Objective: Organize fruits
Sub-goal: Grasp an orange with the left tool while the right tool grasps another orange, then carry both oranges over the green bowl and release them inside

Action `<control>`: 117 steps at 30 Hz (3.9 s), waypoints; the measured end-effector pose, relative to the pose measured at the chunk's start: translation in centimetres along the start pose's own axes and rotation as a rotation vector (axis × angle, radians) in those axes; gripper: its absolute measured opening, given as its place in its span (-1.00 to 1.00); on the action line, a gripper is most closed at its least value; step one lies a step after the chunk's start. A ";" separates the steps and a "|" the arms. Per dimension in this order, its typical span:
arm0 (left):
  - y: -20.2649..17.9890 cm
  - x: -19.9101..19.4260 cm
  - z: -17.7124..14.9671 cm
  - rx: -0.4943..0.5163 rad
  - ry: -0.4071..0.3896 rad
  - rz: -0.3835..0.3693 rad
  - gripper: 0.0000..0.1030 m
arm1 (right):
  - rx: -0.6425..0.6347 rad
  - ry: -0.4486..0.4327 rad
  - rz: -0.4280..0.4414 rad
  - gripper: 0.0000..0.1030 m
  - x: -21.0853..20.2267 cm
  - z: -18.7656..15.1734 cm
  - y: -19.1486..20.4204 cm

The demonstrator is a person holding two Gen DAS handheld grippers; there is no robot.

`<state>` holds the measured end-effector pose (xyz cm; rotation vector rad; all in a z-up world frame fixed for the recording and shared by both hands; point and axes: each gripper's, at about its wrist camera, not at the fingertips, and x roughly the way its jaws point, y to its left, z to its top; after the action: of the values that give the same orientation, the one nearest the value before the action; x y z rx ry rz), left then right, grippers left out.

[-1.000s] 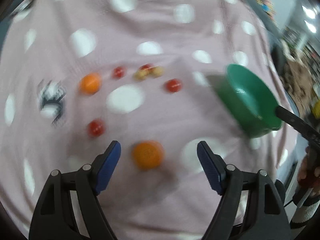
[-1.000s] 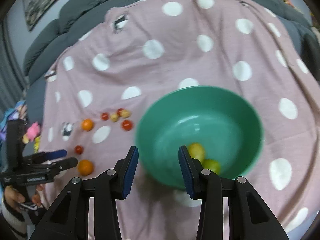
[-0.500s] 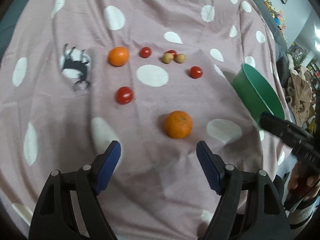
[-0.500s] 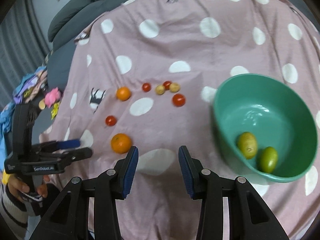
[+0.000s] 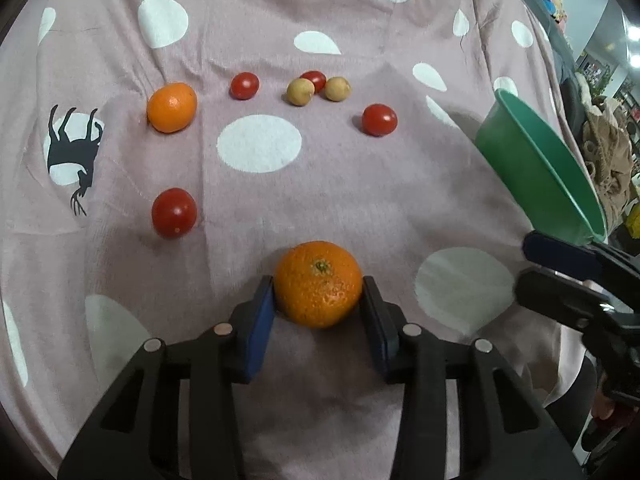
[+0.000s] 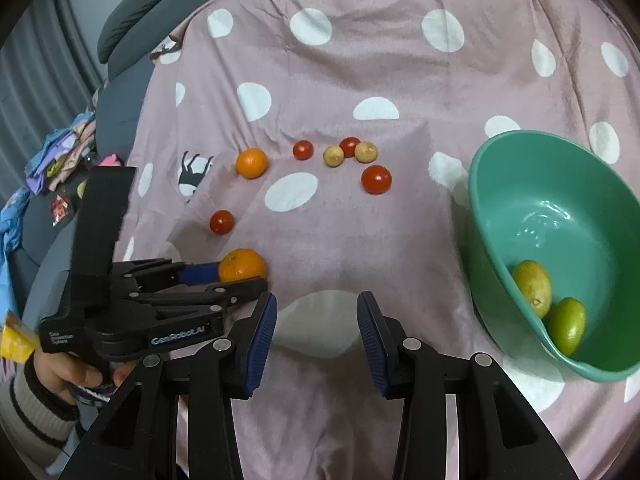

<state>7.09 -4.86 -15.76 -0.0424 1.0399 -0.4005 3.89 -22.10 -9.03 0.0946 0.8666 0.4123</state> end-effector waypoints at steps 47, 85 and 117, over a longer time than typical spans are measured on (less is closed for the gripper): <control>11.8 -6.1 3.8 -0.192 -0.188 0.134 -0.19 | -0.055 0.057 0.122 -0.10 10.1 10.2 5.8; -16.1 -2.2 9.0 0.314 -0.135 -0.166 -0.20 | 0.305 -0.272 -0.188 -0.09 -9.7 0.2 -10.7; -19.4 1.3 9.1 0.368 -0.079 -0.143 0.38 | 0.298 -0.189 -0.387 -0.03 -9.3 -1.2 -12.9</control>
<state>9.48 -24.71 -7.84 0.1963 0.8752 -0.7098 1.64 -37.62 -6.31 0.2320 0.7339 -0.0891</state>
